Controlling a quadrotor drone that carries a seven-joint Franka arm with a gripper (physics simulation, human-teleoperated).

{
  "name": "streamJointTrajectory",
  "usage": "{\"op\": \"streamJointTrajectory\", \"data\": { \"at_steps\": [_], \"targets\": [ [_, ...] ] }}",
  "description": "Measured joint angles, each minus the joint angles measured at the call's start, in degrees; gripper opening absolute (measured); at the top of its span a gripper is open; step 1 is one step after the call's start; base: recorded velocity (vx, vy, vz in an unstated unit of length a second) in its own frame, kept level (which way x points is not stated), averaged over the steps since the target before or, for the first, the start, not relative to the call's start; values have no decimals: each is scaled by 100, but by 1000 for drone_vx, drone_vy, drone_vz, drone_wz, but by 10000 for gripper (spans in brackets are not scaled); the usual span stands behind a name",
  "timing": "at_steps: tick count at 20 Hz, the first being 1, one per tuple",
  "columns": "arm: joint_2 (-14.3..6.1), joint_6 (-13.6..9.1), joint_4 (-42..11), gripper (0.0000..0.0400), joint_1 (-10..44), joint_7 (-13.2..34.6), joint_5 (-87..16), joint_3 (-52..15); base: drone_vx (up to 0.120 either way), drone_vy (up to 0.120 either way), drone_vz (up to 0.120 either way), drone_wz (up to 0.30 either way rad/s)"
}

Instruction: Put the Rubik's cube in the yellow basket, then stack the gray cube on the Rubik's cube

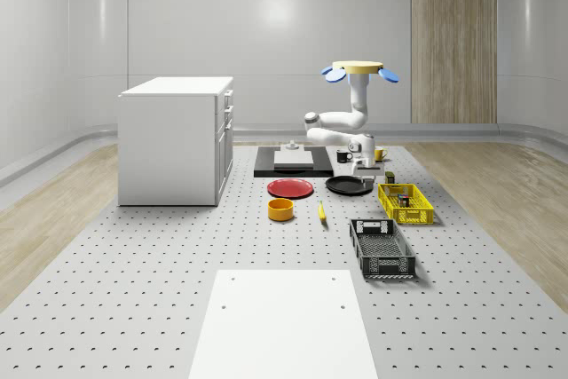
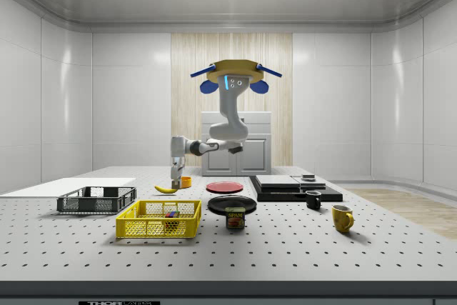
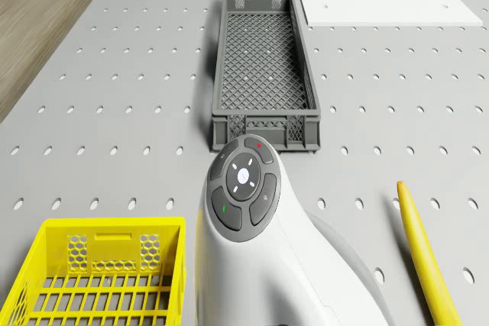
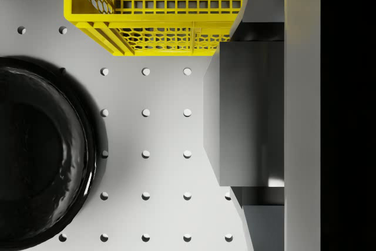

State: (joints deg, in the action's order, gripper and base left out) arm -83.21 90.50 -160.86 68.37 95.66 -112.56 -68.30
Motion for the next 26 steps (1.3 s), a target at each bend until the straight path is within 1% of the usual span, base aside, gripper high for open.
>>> {"op": "streamJointTrajectory", "data": {
  "at_steps": [12,16,20,21,24,26],
  "targets": [
    [-33,31,2,250,14,11,17,-7,0,120,0,0],
    [-44,40,3,250,18,14,21,-8,-100,120,0,0],
    [-53,49,4,250,22,18,26,-10,-20,120,0,0],
    [-56,51,4,250,23,18,27,-10,-120,120,0,0],
    [-62,58,4,250,26,21,30,-11,0,120,0,0],
    [-67,62,5,250,28,22,32,-12,0,120,-120,0]
  ]
}}
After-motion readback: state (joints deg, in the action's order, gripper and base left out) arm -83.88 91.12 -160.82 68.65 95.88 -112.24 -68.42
